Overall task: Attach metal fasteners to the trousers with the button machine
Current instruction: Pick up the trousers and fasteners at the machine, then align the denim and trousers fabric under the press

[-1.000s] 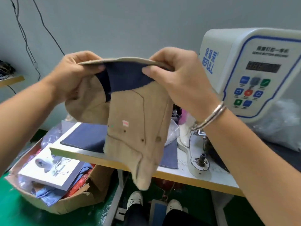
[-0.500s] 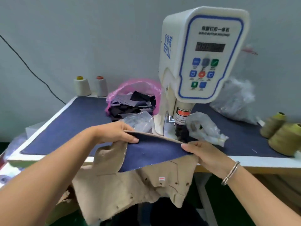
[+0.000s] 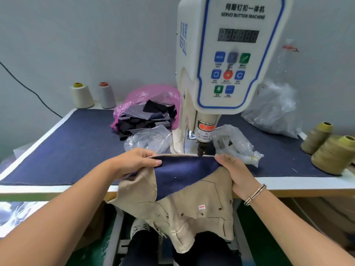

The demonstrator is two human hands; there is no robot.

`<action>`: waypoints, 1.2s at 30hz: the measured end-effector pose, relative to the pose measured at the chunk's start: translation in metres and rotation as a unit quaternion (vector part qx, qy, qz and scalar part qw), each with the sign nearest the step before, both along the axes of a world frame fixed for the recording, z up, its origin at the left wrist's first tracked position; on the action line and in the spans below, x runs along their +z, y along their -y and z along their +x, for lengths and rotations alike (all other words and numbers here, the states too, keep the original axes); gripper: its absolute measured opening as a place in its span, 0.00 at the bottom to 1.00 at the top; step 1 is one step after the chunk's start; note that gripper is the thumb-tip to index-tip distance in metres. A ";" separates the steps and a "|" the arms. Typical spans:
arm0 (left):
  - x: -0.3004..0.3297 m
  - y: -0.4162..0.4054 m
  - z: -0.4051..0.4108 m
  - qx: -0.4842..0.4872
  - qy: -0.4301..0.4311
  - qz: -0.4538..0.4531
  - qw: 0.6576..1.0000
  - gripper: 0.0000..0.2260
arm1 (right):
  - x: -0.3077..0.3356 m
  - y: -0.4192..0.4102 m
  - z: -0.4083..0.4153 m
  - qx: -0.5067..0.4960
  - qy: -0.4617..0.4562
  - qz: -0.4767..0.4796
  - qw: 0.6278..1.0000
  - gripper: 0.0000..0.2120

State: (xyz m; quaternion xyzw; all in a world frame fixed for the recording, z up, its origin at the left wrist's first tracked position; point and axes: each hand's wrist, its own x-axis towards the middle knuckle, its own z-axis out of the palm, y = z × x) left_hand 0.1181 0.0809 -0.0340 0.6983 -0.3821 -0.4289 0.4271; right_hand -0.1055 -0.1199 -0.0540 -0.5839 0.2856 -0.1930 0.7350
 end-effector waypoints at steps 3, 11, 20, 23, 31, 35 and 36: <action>-0.001 0.003 0.000 -0.022 -0.015 -0.011 1.000 0.08 | -0.004 0.004 0.003 0.002 0.009 0.012 1.000 0.12; -0.015 0.004 0.003 0.017 -0.135 0.010 0.991 0.10 | -0.013 0.014 0.002 0.007 0.012 0.108 0.994 0.15; -0.028 -0.005 0.016 0.082 -0.176 -0.066 0.979 0.10 | -0.017 0.000 0.014 0.054 0.040 0.036 0.997 0.07; -0.032 -0.008 0.013 0.099 -0.204 -0.100 0.969 0.09 | -0.022 0.001 0.014 0.057 0.035 0.025 0.997 0.10; -0.032 -0.009 0.008 0.123 -0.212 -0.114 0.963 0.07 | -0.025 -0.001 0.014 0.027 0.057 0.004 0.998 0.07; -0.031 -0.010 0.006 0.136 -0.192 -0.100 0.967 0.14 | -0.025 -0.001 0.014 0.021 0.053 -0.001 0.998 0.14; -0.030 -0.010 0.005 0.139 -0.191 -0.097 0.967 0.16 | -0.025 -0.001 0.014 0.016 0.048 -0.005 0.999 0.15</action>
